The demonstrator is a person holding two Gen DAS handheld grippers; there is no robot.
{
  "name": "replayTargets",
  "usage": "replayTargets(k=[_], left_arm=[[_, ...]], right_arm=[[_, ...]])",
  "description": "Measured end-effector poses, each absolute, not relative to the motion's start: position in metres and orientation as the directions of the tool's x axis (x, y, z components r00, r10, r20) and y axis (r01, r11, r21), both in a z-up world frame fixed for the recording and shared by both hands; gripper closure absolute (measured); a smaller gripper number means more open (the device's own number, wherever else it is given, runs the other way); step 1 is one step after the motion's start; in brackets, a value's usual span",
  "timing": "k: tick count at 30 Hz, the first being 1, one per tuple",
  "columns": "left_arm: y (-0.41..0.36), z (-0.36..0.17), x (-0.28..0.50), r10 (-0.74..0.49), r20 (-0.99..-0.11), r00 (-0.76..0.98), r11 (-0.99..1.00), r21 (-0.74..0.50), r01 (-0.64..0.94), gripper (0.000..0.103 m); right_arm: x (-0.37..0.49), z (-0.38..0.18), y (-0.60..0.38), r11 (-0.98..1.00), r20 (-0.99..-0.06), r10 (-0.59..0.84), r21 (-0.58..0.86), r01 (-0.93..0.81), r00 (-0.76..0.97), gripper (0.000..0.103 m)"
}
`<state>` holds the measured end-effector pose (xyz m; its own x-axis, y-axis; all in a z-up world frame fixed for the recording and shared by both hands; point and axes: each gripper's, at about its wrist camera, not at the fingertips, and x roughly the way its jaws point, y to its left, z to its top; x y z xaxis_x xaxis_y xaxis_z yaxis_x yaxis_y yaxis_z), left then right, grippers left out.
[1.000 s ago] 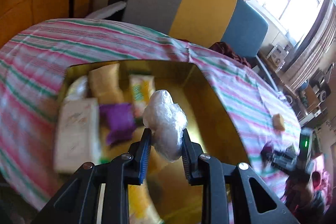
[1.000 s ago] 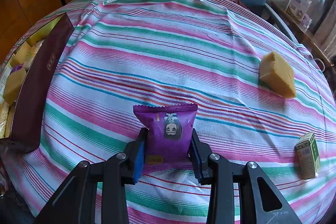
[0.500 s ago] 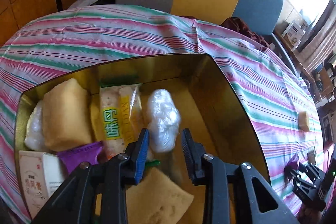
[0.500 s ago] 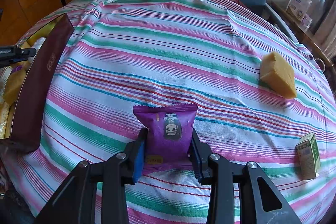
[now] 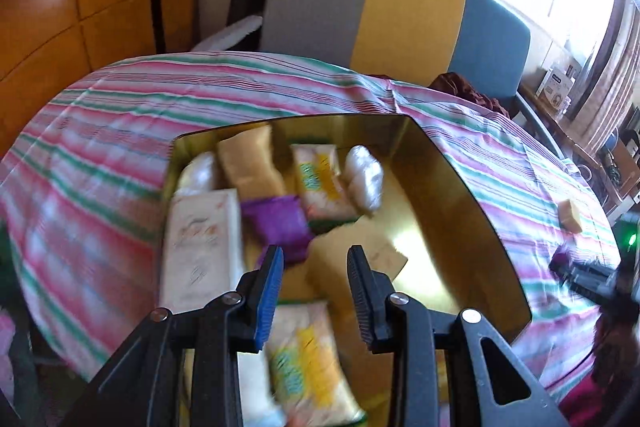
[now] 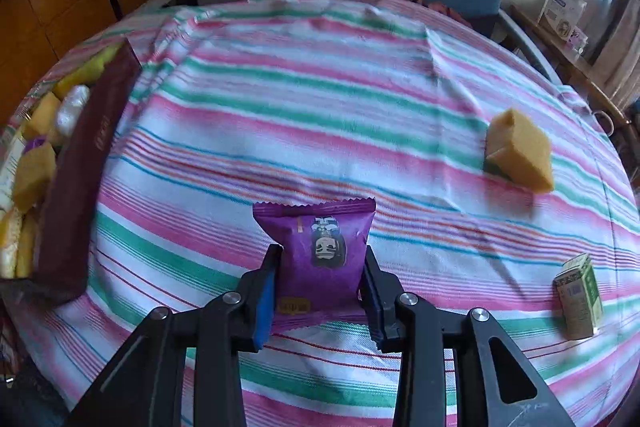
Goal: Organize objects
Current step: 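Carry the purple snack packet into the gold tray and release with right tool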
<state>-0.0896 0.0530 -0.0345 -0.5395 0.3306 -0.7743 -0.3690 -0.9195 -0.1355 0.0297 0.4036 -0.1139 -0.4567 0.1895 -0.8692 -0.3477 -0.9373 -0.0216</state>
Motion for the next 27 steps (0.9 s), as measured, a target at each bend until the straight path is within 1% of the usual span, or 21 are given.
replayTargets(k=[2,4,7,10,12,15,20,23,24,27], left_arm=[[0.039,-0.035,-0.083,0.322,-0.772,-0.548,-0.926,-0.138,-0.350,0.070],[0.030,-0.037,-0.080,0.325,-0.773,-0.545,-0.929,-0.154,-0.336,0.070],[0.019,-0.037,-0.074,0.333,-0.765,-0.551,-0.931,-0.175,-0.320,0.070],[0.013,-0.036,-0.071,0.336,-0.755,-0.564,-0.933,-0.184,-0.309,0.070],[0.009,-0.035,-0.070,0.339,-0.749,-0.570,-0.933,-0.190,-0.305,0.070],[0.001,-0.035,-0.067,0.345,-0.745,-0.571,-0.933,-0.205,-0.296,0.070],[-0.008,-0.039,-0.067,0.346,-0.751,-0.563,-0.934,-0.220,-0.281,0.070],[-0.010,-0.043,-0.068,0.346,-0.757,-0.554,-0.934,-0.224,-0.277,0.070],[-0.010,-0.044,-0.068,0.347,-0.759,-0.552,-0.934,-0.225,-0.277,0.070],[-0.009,-0.046,-0.066,0.348,-0.761,-0.548,-0.933,-0.226,-0.279,0.070]], right_arm=[[0.029,-0.095,0.394,-0.940,-0.845,0.178,0.005,-0.341,-0.504,0.065],[0.026,-0.075,0.377,-0.952,-0.818,0.135,0.050,-0.303,-0.559,0.065],[0.013,-0.055,0.332,-0.977,-0.788,0.063,0.076,-0.198,-0.612,0.065],[-0.005,-0.047,0.276,-0.994,-0.775,-0.038,0.095,-0.057,-0.631,0.065],[-0.019,-0.051,0.239,-0.993,-0.784,-0.104,0.111,0.027,-0.613,0.065],[-0.038,-0.068,0.191,-0.986,-0.812,-0.161,0.109,0.124,-0.561,0.065],[-0.063,-0.102,0.146,-0.970,-0.870,-0.221,0.149,0.192,-0.440,0.065],[-0.070,-0.117,0.133,-0.969,-0.884,-0.209,0.130,0.209,-0.418,0.063],[-0.070,-0.120,0.131,-0.967,-0.886,-0.222,0.148,0.206,-0.408,0.061],[-0.069,-0.123,0.131,-0.962,-0.879,-0.256,0.190,0.196,-0.402,0.043]])
